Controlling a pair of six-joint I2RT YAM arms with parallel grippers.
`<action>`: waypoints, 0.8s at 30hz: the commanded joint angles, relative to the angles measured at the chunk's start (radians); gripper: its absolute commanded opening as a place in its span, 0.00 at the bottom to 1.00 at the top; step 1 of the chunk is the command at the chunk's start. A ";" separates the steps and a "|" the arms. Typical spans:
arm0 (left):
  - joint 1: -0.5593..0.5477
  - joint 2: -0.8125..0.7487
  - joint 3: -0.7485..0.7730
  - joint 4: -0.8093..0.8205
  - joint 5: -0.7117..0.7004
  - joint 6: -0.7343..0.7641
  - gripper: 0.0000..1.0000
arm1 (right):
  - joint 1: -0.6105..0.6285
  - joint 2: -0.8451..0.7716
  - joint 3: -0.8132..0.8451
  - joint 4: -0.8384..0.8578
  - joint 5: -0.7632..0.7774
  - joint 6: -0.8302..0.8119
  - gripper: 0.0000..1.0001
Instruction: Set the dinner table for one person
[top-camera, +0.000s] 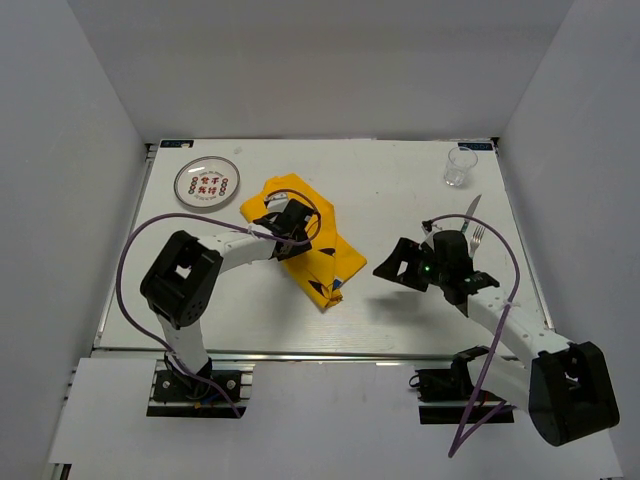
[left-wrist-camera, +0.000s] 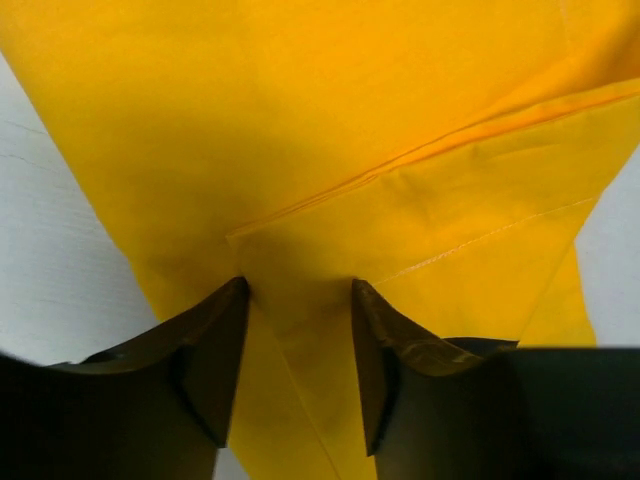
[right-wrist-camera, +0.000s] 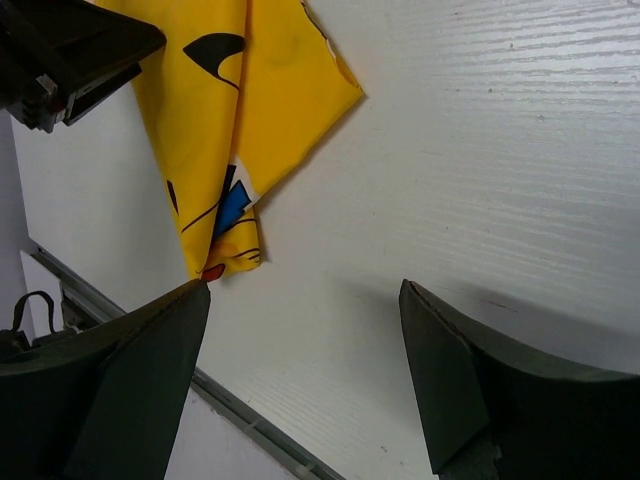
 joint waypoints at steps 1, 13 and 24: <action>0.002 -0.022 0.016 0.031 -0.015 -0.005 0.54 | 0.002 -0.013 -0.008 0.013 -0.001 -0.026 0.82; 0.002 -0.044 0.029 0.019 -0.021 0.014 0.00 | 0.026 0.167 0.023 0.139 -0.054 -0.014 0.78; 0.002 -0.133 -0.016 0.059 0.031 0.021 0.00 | 0.094 0.467 0.124 0.244 0.069 0.121 0.65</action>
